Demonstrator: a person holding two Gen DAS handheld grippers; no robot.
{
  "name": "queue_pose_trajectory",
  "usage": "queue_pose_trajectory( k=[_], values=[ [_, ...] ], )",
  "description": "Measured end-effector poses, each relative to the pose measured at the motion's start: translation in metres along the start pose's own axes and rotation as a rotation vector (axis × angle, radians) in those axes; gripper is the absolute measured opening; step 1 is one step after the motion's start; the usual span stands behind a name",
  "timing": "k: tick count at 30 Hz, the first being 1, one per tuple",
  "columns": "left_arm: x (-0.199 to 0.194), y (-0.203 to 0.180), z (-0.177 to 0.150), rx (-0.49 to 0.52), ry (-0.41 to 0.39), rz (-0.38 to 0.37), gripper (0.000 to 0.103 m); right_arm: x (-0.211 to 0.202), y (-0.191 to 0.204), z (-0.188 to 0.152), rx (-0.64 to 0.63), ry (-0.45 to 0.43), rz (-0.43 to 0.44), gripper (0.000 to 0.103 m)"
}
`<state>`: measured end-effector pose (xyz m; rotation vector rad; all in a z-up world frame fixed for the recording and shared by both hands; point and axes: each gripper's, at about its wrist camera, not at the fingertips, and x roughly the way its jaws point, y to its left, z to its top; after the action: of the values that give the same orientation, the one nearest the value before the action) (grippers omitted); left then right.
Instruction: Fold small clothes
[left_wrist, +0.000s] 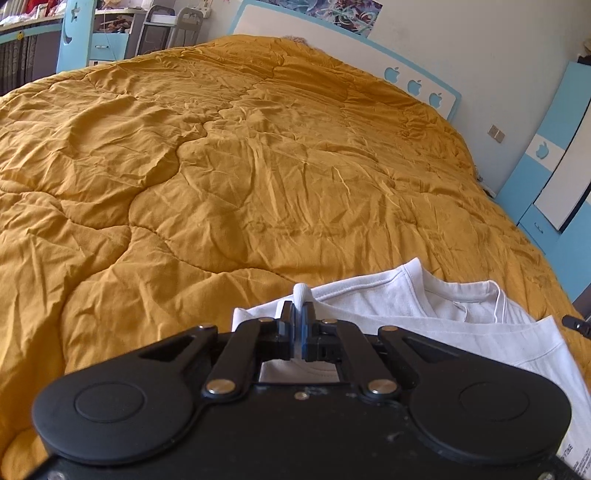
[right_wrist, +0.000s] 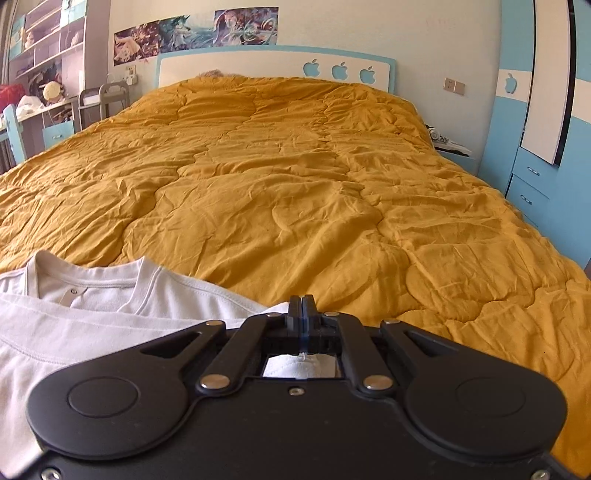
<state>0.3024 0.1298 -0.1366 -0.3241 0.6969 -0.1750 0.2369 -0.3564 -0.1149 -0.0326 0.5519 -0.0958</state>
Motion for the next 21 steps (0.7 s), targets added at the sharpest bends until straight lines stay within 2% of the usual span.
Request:
queue_pose_trajectory(
  k=[3,5,7,9,10,14,17,18,21],
  values=[
    [0.001,0.003,0.001,-0.024,0.010,-0.013,0.000,0.001,-0.001,-0.001,-0.012,0.013,0.033,0.002],
    [0.002,0.003,0.000,-0.023,0.010,-0.011,0.000,0.003,0.006,-0.002,-0.081,0.028,0.017,0.008],
    [0.002,0.003,-0.001,-0.027,0.012,-0.008,0.000,0.004,0.011,-0.003,-0.124,0.024,0.001,0.027],
    [0.003,0.002,-0.001,-0.023,0.015,-0.005,0.000,0.007,0.013,-0.002,-0.133,0.032,0.004,0.039],
    [0.003,0.002,-0.001,-0.021,0.017,-0.005,0.001,0.008,0.012,-0.002,-0.128,0.032,0.013,0.040],
    [0.004,0.002,0.000,-0.020,0.022,-0.003,0.001,0.024,0.012,-0.003,-0.117,0.092,0.013,0.039],
    [0.006,0.003,-0.001,-0.018,0.026,-0.003,0.001,0.033,0.008,-0.006,-0.095,0.129,0.030,0.028],
    [0.007,0.003,-0.001,-0.017,0.028,-0.003,0.001,0.033,0.007,-0.007,-0.087,0.123,0.033,0.016],
    [0.006,0.004,-0.001,-0.024,0.021,-0.005,0.001,0.026,0.003,-0.006,-0.054,0.095,0.048,0.011]
  ],
)
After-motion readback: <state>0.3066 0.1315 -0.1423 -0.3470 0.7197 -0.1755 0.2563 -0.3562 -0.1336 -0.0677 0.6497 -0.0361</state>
